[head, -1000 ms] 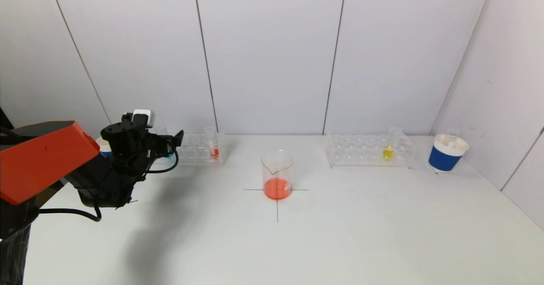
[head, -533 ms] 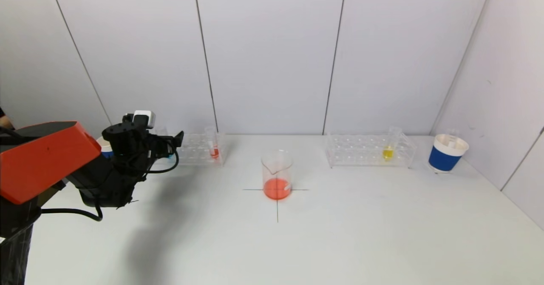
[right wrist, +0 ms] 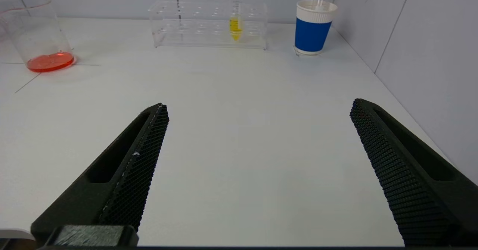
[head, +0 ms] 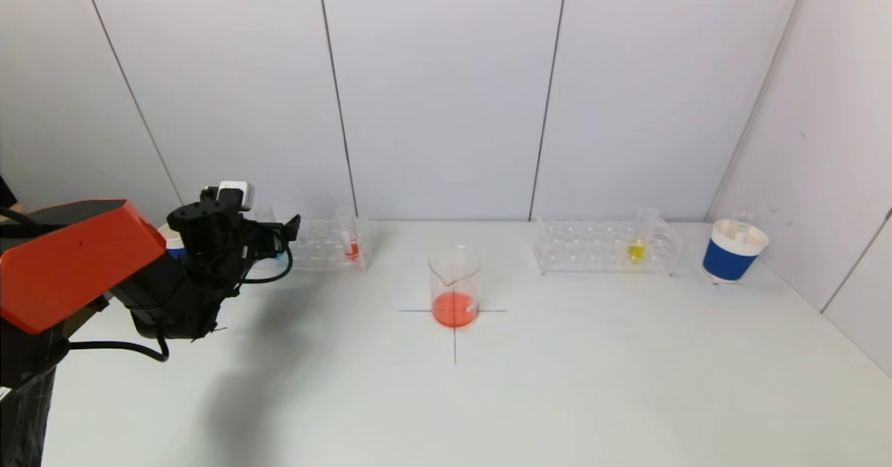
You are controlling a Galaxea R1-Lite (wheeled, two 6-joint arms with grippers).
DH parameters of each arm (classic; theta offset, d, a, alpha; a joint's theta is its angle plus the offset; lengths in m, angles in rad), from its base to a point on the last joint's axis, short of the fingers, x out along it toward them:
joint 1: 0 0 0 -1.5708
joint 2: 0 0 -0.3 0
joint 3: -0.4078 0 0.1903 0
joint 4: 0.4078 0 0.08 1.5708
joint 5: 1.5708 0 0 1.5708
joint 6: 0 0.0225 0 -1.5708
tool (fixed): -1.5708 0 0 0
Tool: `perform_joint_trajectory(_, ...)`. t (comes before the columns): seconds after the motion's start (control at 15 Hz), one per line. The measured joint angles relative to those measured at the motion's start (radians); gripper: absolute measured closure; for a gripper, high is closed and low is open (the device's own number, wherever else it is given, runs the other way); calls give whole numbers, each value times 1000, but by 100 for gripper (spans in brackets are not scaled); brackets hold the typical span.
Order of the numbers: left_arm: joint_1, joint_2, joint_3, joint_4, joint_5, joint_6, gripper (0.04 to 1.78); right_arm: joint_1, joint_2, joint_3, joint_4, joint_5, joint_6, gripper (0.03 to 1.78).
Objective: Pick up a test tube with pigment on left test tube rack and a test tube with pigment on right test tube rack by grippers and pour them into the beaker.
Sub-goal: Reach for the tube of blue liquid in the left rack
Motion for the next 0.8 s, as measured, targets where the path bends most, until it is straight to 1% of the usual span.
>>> perform_joint_trajectory(0.8,0,3,-12,7,0,0,6,0,0,0,0,0,0,4)
